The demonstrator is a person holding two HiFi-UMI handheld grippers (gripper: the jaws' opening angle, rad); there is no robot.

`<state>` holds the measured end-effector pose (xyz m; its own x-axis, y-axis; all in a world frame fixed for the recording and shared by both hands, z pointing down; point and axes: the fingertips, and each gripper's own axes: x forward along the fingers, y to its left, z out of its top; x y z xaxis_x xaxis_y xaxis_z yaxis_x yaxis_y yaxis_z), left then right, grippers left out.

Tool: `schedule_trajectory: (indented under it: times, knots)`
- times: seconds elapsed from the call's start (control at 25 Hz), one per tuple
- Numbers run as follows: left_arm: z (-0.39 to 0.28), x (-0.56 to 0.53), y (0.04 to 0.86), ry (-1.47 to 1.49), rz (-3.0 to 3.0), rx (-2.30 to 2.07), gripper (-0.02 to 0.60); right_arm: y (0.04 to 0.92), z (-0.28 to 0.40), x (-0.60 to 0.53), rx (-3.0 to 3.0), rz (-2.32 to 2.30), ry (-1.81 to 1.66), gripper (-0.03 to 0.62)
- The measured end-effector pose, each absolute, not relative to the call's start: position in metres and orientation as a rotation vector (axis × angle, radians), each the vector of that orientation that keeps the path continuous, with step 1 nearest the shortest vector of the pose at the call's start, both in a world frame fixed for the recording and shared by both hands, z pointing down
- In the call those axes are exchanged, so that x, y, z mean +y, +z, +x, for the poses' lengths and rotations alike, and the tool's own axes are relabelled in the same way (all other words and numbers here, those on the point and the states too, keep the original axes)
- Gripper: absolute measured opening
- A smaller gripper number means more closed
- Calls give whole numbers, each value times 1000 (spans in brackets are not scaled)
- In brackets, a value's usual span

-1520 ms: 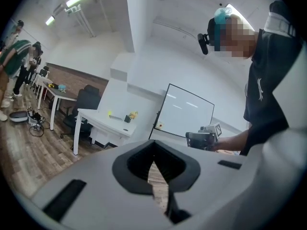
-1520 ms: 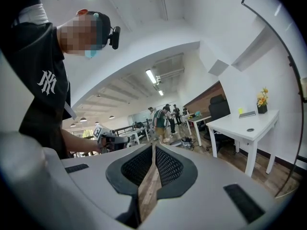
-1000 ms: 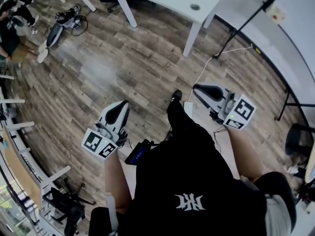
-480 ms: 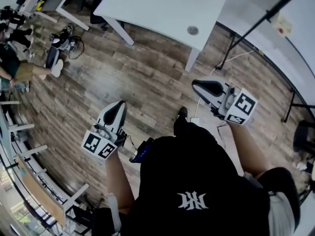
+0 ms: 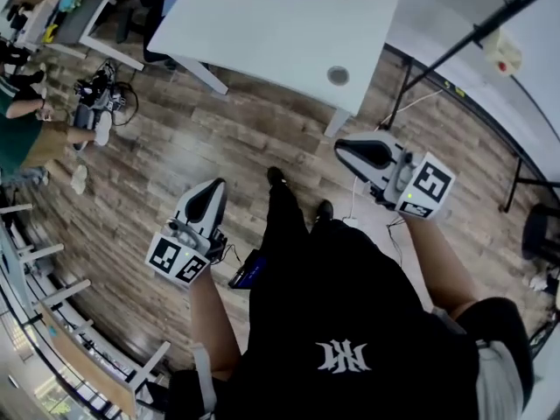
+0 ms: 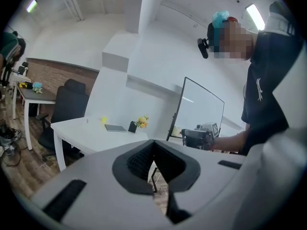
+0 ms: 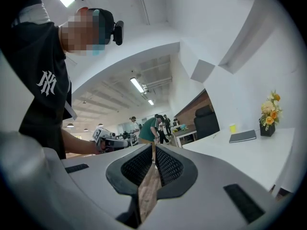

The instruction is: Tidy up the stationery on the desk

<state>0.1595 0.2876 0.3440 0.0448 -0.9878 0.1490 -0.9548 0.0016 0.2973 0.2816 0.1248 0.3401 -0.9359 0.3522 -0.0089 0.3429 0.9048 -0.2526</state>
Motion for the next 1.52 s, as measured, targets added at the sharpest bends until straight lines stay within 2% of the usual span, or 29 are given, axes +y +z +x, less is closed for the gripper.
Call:
schedule_trajectory:
  times: [0.24,0.56,0.76,1.52]
  knots:
    - [96,242,356,-216,2045,-1920,2,356,234,85,-3000,-470,386,44]
    - [-29,172,347,-229,2122,-1861,2,352,129,23,-2987,-360,348,44]
    - [-85,138,336,-228,2186,-1787,2,341,80,7,-2994,-293,348,44]
    - [-161,-12,342,-94,2302,-1569,2,349,14,-113,-3036,-72,408,44]
